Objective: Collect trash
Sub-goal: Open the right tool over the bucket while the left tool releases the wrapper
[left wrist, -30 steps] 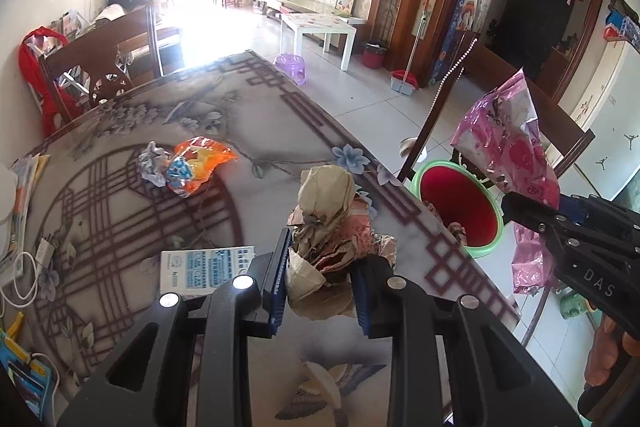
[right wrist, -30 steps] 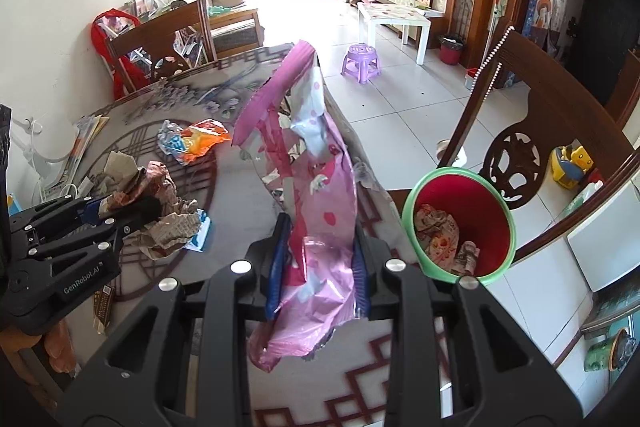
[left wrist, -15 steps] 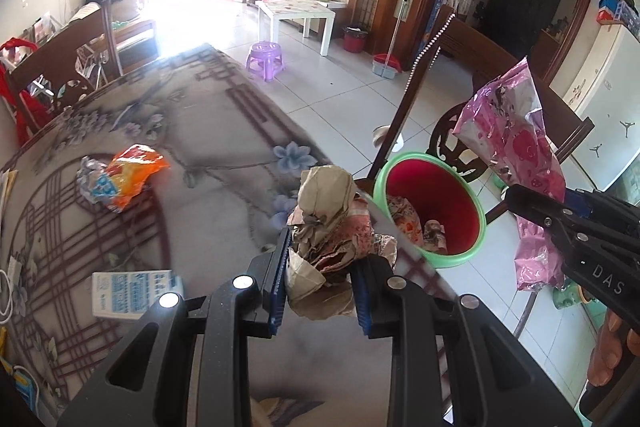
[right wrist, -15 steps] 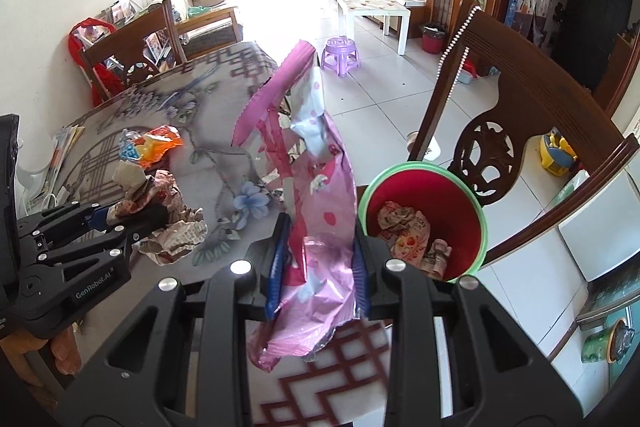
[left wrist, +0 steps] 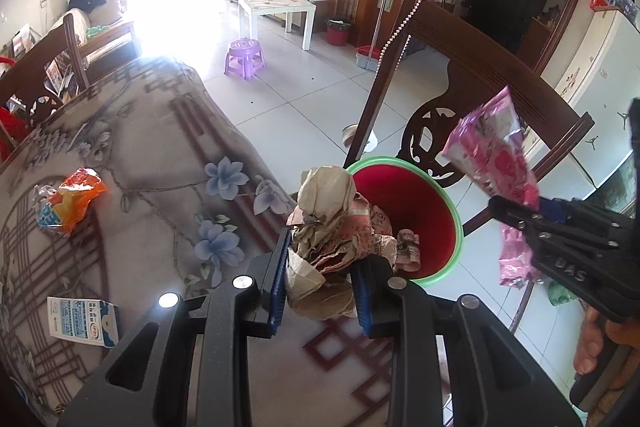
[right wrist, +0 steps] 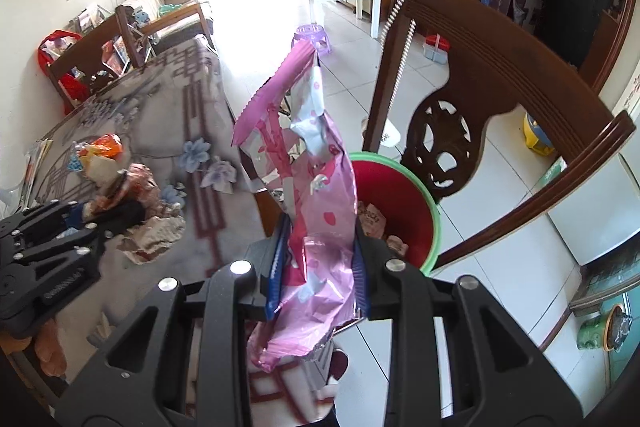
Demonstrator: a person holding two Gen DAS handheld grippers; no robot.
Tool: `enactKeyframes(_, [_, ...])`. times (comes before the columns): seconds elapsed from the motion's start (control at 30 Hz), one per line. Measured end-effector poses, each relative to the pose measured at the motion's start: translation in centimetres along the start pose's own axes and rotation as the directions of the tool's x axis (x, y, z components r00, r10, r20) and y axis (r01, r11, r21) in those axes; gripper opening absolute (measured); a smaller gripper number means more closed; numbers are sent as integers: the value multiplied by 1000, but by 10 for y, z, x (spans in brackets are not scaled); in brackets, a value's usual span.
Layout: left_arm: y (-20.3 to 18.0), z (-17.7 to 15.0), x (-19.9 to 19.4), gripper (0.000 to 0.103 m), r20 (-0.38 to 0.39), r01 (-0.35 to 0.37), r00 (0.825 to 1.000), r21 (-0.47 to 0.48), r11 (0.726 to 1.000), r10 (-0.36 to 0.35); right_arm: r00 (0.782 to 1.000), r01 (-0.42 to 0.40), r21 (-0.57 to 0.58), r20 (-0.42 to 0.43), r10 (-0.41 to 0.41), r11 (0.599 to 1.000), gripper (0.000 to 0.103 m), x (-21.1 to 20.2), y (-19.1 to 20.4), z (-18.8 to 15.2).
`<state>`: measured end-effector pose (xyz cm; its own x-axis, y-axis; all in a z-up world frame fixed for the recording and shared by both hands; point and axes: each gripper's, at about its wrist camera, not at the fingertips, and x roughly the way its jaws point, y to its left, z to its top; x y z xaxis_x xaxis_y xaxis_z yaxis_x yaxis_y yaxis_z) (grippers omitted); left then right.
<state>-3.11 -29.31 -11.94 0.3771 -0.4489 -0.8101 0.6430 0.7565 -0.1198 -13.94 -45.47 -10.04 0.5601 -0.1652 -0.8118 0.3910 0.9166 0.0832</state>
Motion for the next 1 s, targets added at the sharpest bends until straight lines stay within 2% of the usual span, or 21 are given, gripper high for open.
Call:
enactKeyframes(0.2, [-10, 6, 0, 25, 9, -14, 1000, -3, 1000, 14, 995, 3, 38, -97, 1, 999, 29, 42, -32, -2])
enactKeyframes(0.43, [-21, 5, 16, 25, -18, -21, 1000, 5, 1000, 21, 993, 16, 5, -113, -16, 1000, 29, 70, -44, 5])
enactKeyframes(0.5, [-25, 6, 23, 25, -28, -18, 999, 18, 1000, 18, 995, 7, -6, -102, -8, 1000, 33, 74, -47, 8])
enactKeyframes(0.53, [-28, 7, 26, 25, -31, -16, 999, 24, 1000, 17, 995, 14, -12, -98, -15, 1000, 44, 75, -49, 8])
enactKeyframes(0.57, [-30, 9, 30, 25, -33, -12, 999, 30, 999, 13, 995, 23, -15, -92, -25, 1000, 47, 76, -51, 9])
enactKeyframes(0.8, [-49, 21, 58, 25, -49, 15, 999, 69, 997, -12, 997, 55, -2, -62, -55, 998, 47, 59, -72, 13])
enactKeyframes(1.0, [-68, 28, 91, 25, -90, 44, 995, 103, 994, -34, 995, 92, 26, -34, -91, 995, 53, 38, -88, 18])
